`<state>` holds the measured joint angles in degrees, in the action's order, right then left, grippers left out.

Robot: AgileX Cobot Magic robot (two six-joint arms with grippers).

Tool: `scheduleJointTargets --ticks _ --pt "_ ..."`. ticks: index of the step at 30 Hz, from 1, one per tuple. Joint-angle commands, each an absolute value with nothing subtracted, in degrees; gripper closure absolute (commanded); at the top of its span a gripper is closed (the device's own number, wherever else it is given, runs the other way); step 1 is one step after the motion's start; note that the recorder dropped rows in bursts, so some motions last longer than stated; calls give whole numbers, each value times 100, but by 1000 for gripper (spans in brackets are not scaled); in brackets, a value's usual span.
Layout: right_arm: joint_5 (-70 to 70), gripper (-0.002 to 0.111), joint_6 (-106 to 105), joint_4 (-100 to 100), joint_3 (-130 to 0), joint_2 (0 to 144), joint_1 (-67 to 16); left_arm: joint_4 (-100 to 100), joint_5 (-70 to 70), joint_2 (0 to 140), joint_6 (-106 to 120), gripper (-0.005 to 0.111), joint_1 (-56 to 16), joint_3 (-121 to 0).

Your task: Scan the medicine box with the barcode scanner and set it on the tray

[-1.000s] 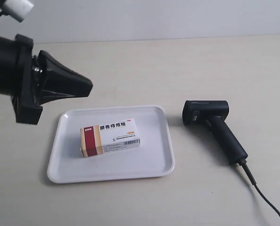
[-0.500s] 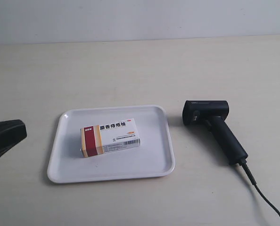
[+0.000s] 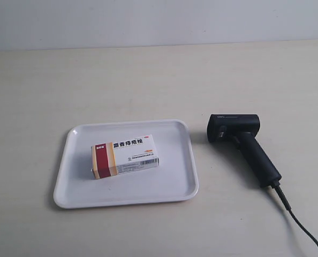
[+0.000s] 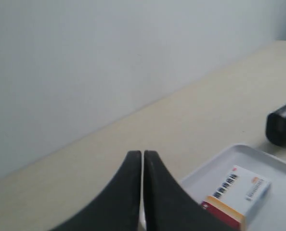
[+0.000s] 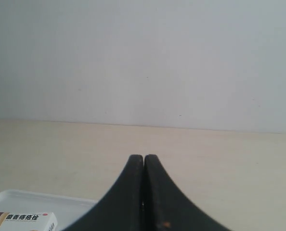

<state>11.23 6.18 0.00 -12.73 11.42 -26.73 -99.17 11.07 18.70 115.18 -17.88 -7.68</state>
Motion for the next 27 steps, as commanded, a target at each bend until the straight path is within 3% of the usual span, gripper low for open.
scheduleJointTargets --ticks 1,8,16,19,23,27 --pt "1103 108 614 0 -1244 1112 -2670 -9995 606 1390 11645 103 -1764 -774" --pt "1103 108 614 0 -1244 1112 -2670 -9995 -840 744 11059 103 -1697 -551" --pt "1103 108 614 0 -1244 1107 -2670 -8026 -1039 0 8359 103 -274 0" --pt "1103 108 614 0 -1244 1119 -2670 -6490 -559 0 7190 103 -251 0" --pt "1103 108 614 0 -1244 1119 -2670 -3321 344 0 4037 103 -251 0" --pt "1103 108 614 0 -1244 1119 -2670 -1737 725 0 2111 103 -251 0"
